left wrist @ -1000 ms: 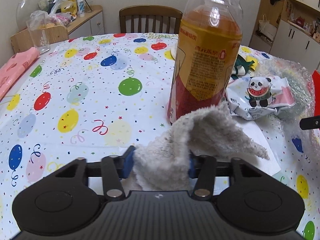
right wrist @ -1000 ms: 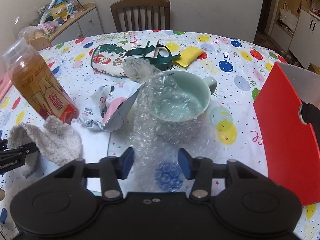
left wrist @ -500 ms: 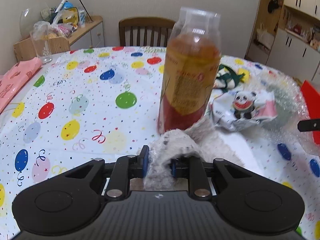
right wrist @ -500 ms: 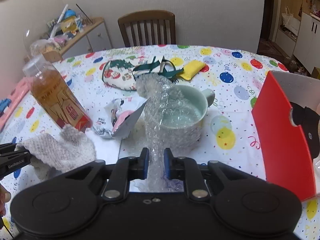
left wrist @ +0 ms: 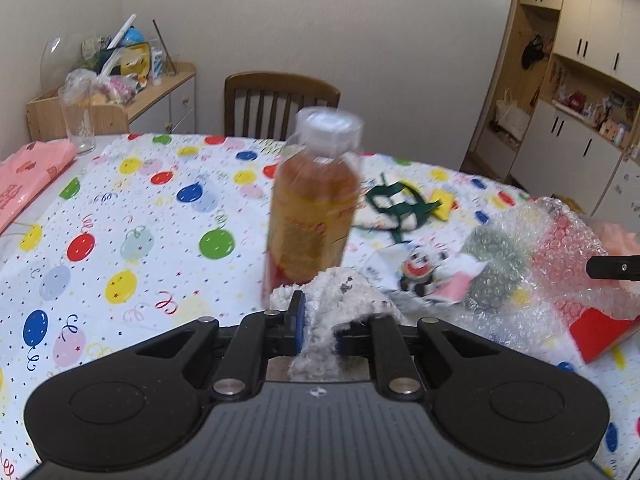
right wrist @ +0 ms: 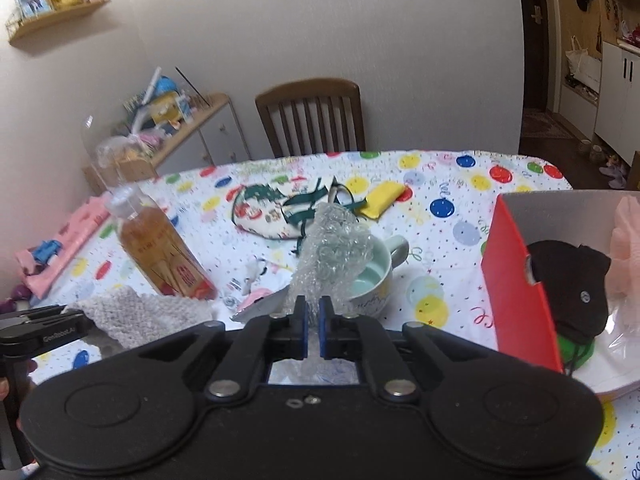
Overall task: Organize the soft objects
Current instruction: 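Carry the grey towel and bubble wrap over the shoebox with both tools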
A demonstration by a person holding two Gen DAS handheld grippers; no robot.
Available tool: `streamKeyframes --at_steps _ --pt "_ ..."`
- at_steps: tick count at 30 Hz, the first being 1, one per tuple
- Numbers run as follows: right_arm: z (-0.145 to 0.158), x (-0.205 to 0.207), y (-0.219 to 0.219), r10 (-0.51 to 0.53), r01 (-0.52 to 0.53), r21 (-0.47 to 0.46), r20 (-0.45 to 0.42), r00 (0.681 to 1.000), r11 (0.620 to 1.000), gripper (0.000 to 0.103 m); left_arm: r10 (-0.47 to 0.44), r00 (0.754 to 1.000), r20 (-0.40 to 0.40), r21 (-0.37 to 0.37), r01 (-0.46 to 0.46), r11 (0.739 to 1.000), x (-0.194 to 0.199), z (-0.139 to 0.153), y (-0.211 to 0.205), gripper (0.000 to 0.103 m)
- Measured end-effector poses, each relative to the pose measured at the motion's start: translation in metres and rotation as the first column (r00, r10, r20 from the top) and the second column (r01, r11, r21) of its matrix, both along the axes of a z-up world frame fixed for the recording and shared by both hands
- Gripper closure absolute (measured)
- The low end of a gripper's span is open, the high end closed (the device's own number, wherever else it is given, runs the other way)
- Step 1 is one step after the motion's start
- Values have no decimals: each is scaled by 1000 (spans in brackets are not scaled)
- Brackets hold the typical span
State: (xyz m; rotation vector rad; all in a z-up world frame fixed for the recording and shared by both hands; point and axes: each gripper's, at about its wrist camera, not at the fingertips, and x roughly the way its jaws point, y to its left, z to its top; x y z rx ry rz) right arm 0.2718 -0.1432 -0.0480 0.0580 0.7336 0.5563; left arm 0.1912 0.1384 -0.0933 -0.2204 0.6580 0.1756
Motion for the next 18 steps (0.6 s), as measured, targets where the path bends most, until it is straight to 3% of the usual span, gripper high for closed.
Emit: streamKeyframes --at_steps 10,18 --pt "35 -18 -53 -4 -1 83 57 998 997 98 -63 995 77 -38 66 997 -6 47 -42 90" --pt "56 -18 -109 -65 52 129 97 993 990 98 -145 979 140 -51 153 987 2 85 -88 90"
